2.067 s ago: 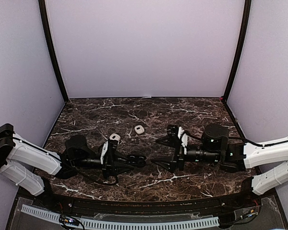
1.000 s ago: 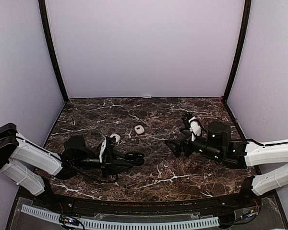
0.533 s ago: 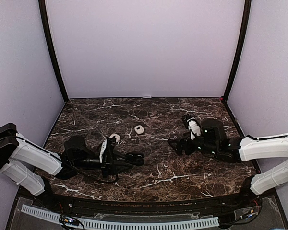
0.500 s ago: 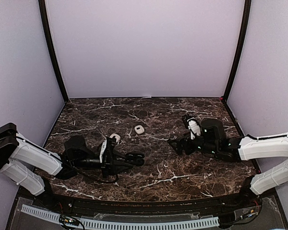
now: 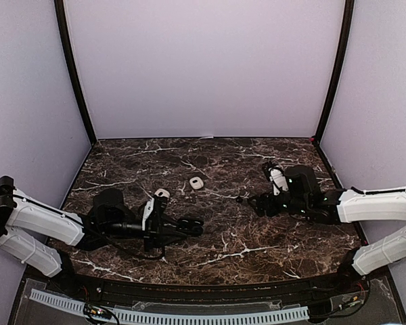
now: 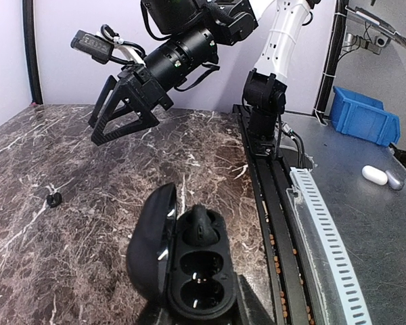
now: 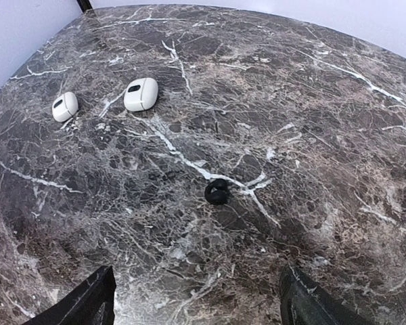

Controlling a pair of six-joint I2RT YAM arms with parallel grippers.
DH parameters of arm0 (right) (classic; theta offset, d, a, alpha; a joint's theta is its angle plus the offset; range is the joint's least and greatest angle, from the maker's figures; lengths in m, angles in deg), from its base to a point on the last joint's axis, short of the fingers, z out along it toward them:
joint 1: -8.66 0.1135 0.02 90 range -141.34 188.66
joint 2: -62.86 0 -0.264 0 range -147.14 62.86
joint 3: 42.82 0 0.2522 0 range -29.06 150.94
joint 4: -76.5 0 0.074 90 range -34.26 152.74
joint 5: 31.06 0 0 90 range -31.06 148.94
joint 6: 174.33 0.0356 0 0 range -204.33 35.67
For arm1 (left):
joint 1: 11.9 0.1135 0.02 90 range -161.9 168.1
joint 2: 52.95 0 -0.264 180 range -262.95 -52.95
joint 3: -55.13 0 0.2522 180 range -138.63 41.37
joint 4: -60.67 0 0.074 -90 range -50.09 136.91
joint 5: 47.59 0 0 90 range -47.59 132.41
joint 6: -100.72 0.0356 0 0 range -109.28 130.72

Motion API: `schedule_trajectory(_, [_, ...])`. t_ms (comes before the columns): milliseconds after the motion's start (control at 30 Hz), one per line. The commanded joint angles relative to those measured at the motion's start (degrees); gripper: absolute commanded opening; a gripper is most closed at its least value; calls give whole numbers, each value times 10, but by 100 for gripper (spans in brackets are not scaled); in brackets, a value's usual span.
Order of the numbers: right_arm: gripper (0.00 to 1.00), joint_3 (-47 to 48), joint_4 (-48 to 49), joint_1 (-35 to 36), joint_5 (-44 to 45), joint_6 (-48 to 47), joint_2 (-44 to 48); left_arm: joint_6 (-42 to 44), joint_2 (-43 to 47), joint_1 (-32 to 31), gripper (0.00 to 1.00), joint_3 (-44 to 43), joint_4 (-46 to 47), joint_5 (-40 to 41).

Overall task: Insert the wireless bluetooth earbuds into the charging case
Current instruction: Pick up the left earbud from the center of the board.

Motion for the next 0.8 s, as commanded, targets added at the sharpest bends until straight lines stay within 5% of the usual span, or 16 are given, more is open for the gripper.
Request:
schedule_trajectory(0, [80, 26, -31, -13, 13, -1, 5, 32, 22, 3, 16, -11, -30, 17])
schedule_trajectory(467, [67, 91, -81, -30, -46, -4, -37, 61, -8, 3, 16, 46, 67, 29])
schedule_trajectory(767, [69, 120, -97, -32, -54, -27, -83, 63, -7, 3, 18, 41, 59, 25])
